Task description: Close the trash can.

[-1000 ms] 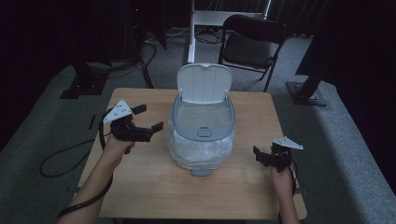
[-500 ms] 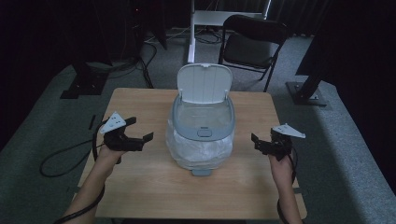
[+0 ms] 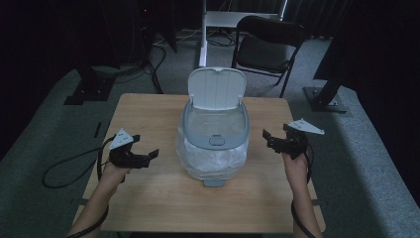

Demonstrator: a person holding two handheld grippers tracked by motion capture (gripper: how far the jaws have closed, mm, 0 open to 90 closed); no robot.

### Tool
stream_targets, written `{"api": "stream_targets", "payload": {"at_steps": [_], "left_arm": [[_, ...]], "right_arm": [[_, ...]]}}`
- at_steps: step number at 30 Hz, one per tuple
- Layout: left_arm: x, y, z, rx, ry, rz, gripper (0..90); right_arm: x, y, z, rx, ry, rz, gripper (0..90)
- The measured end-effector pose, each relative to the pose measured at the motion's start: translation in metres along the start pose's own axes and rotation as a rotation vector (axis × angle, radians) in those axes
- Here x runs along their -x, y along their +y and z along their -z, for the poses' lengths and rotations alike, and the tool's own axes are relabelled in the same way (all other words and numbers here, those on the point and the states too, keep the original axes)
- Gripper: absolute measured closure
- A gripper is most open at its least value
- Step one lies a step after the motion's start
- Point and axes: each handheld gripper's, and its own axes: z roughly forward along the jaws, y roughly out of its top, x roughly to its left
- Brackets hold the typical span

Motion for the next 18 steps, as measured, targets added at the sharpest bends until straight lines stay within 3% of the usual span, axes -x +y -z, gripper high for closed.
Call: {"api": "stream_targets", "payload": {"at_steps": [4,8,12,13,18], "left_arm": [[-0.004,-0.013,-0.005,-0.032,0.001,0.032,3.7],[-0.007,-0.027,-0.010,-0.084,0.018,0.046,3.7],[-0.009,-0.033,-0.011,-0.101,0.032,0.049,3.7],[-0.013,-0.042,-0.010,-0.123,0.055,0.065,3.7],[-0.019,-0.058,-0.010,-0.171,0.082,0.079,3.7]], "right_arm": [[-0.002,0.010,0.001,0.025,0.010,0.003,12.9],[-0.003,0.019,-0.002,0.032,0.020,0.000,12.9],[-0.004,0.027,-0.006,0.038,0.024,0.004,12.9],[-0.006,0.035,-0.010,0.041,0.027,0.012,13.0],[-0.010,0.051,-0.021,0.043,0.031,0.024,13.0]]}}
